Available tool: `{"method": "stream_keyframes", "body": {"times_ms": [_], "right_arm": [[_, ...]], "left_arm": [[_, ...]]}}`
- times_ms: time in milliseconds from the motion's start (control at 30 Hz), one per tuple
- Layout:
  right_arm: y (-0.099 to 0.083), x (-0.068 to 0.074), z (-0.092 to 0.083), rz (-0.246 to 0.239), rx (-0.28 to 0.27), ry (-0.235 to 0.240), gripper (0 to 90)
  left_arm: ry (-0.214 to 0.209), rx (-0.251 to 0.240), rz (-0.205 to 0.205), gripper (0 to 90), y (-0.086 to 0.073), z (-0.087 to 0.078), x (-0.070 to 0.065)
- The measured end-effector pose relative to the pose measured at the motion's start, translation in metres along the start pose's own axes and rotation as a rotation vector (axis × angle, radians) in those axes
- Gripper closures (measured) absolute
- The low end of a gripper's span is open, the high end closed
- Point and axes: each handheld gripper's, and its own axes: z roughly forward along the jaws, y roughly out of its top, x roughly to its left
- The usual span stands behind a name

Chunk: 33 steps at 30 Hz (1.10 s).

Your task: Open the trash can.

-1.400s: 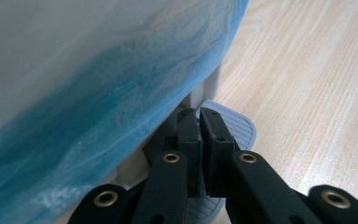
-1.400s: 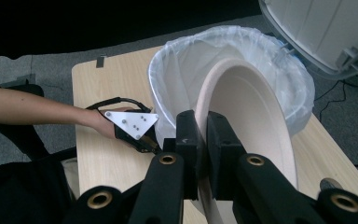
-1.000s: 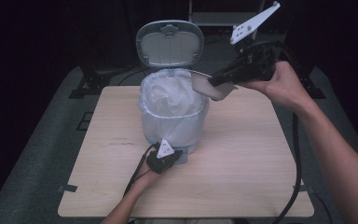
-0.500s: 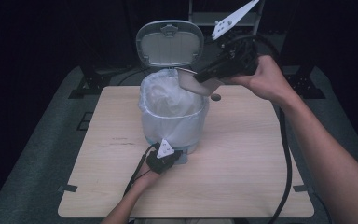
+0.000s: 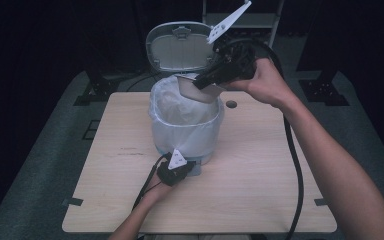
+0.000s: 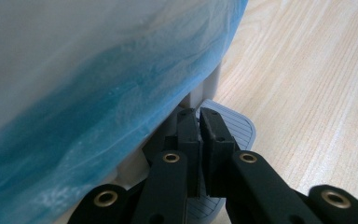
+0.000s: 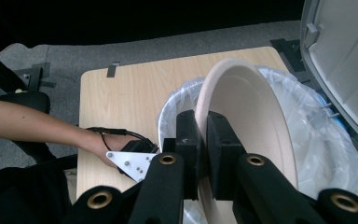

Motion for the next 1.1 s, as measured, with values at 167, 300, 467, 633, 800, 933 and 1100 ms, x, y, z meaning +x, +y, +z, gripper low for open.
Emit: {"method": "stream_keyframes", "body": {"times_ms": [167,300,467,633,800,933,1100], "right_arm": [[0.004,-0.002,0.008,-0.001,0.004,0.008,83.4],[0.008,-0.008,0.017,0.014,-0.009,-0.008,73.9],[0.003,-0.01,0.026,0.028,-0.009,0.019,70.4],[-0.006,-0.011,0.02,0.039,-0.016,0.018,68.9],[-0.016,-0.01,0.009,0.051,-0.024,0.023,67.9],[-0.025,-0.01,0.001,0.062,-0.022,0.014,67.0],[-0.039,-0.013,-0.008,0.077,-0.032,0.004,64.3]], "left_arm": [[0.0,0.0,-0.001,87.7,0.0,0.0,0.0],[-0.001,-0.003,0.001,87.7,0.0,0.0,0.0],[-0.003,-0.004,0.0,87.6,0.0,0.0,0.0],[-0.002,-0.004,0.0,87.6,0.0,0.0,0.0],[-0.002,-0.004,0.0,87.6,0.0,0.0,0.0],[-0.003,-0.004,0.001,87.6,0.0,0.0,0.0],[-0.005,-0.003,0.001,87.6,0.0,0.0,0.0]]}}
